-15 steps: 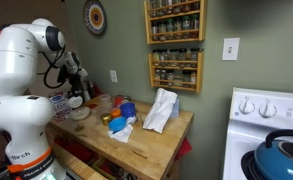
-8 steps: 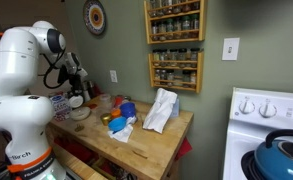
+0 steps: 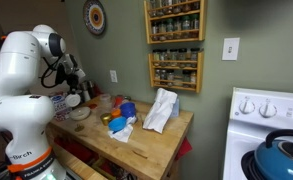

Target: Pour the contents of the clear lunch box onto the white plate and then pour the contents of the white plate in the ceramic bowl on the left

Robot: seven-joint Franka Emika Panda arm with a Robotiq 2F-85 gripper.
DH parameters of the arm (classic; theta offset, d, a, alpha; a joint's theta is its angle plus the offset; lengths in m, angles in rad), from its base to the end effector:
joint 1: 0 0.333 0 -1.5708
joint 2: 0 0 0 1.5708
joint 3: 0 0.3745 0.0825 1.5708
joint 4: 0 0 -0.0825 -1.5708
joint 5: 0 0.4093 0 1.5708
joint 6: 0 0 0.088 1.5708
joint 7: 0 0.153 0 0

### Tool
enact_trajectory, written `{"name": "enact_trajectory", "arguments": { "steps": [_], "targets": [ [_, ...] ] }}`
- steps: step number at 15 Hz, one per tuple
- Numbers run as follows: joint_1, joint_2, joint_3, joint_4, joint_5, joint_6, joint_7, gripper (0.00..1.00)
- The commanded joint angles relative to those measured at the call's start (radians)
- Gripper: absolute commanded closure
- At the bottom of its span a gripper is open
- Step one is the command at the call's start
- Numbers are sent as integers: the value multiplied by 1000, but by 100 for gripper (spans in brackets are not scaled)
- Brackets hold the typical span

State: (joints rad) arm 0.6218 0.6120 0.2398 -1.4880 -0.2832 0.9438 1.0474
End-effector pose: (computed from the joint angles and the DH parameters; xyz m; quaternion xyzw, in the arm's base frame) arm 0.4288 0.3886 0.3218 0.8383 -0.0671 -0.2510 0.4794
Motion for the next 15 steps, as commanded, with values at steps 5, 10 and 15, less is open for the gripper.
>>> {"name": "enact_trajectory", "arguments": {
  "steps": [5,10,15],
  "targets": [
    [102,139,-56,173,-91,-143,-7,99],
    [210,137,-212,84,-67,-111,-11,99],
    [276,157,-278,129,-80,-110,-44,99]
  ]
}}
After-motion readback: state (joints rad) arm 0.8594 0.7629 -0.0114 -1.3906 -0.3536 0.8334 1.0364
